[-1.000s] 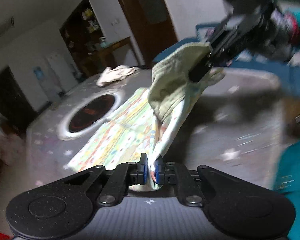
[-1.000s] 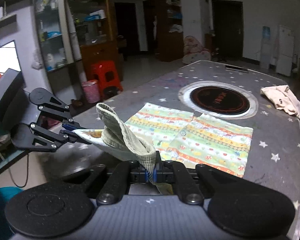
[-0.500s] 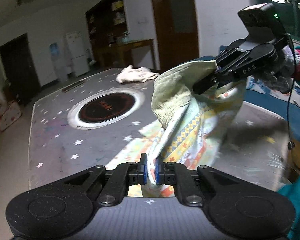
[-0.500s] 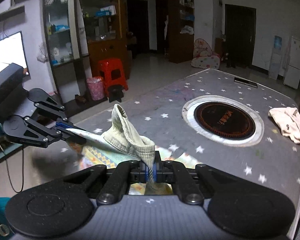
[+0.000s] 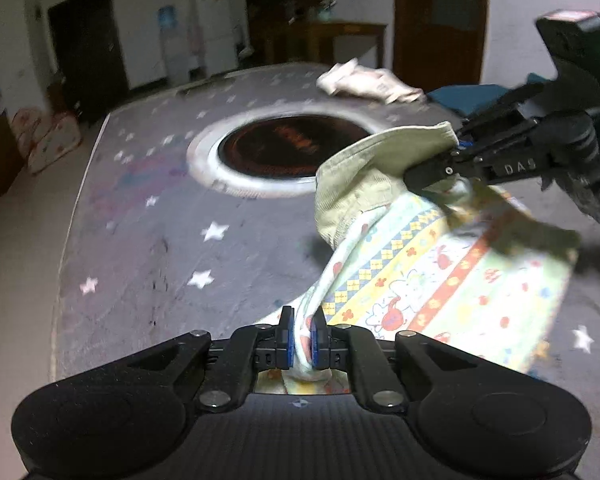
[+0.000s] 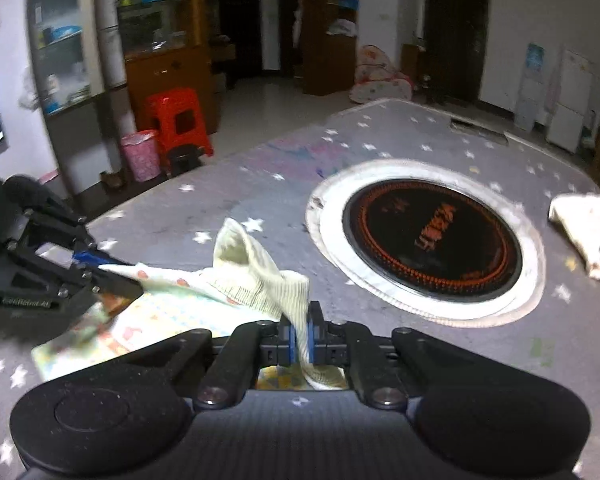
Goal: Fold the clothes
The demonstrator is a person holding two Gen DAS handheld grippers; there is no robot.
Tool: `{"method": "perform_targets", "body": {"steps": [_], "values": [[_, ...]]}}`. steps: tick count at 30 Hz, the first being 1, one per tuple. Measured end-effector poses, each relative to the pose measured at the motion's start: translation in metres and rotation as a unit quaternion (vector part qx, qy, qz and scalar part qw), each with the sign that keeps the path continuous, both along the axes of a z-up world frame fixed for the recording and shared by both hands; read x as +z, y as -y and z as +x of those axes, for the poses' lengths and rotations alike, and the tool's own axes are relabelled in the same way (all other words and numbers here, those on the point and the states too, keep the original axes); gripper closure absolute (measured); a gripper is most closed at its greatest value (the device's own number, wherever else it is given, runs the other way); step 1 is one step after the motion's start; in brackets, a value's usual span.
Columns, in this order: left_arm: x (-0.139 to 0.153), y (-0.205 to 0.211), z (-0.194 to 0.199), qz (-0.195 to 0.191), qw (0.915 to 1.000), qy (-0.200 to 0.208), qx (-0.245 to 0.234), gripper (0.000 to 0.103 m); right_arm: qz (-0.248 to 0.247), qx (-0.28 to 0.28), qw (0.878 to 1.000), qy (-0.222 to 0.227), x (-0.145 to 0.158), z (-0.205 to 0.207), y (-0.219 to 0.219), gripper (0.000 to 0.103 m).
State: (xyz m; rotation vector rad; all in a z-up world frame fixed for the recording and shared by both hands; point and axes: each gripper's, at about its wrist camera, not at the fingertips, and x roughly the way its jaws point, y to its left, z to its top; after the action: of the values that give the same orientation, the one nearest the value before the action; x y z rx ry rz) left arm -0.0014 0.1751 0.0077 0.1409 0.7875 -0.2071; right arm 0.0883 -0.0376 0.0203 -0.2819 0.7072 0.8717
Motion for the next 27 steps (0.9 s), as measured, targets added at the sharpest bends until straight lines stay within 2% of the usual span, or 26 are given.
{"method": "perform_targets", "body": {"steps": [5,7,11,14,17,21,24,27], "values": [[-0.006,-0.012,0.007,-0.017,0.9993,-0.009,0.032,0.083,0.016,-0.043,0.999,-0.007,-0.014,0.010,0.007,0.084],[-0.006,-0.017,0.007,-0.014,0.9989,-0.007,0.044,0.077,0.019,-0.057,0.998,0.002,-0.010,0.008,0.015,0.084],[-0.008,-0.027,0.010,-0.023,0.9974,-0.011,0.068,0.076,0.036,-0.052,0.998,0.018,0.004,-0.014,0.033,0.084],[-0.008,-0.031,0.012,-0.027,0.9962,-0.012,0.082,0.075,0.044,-0.029,0.999,-0.004,0.001,-0.031,0.040,0.084],[-0.007,-0.033,0.014,-0.027,0.9950,-0.015,0.094,0.075,0.019,-0.025,0.999,-0.020,-0.016,-0.039,0.042,0.084],[-0.004,-0.038,0.012,-0.024,0.9936,-0.016,0.109,0.073,0.009,-0.076,0.996,-0.040,-0.032,-0.028,0.062,0.085],[-0.001,-0.042,0.010,-0.015,0.9922,-0.016,0.122,0.071,0.009,-0.109,0.993,-0.043,-0.028,-0.018,0.076,0.085],[0.006,-0.045,0.009,-0.017,0.9904,-0.014,0.137,0.073,0.020,-0.103,0.994,-0.031,-0.018,-0.016,0.071,0.085]]}}
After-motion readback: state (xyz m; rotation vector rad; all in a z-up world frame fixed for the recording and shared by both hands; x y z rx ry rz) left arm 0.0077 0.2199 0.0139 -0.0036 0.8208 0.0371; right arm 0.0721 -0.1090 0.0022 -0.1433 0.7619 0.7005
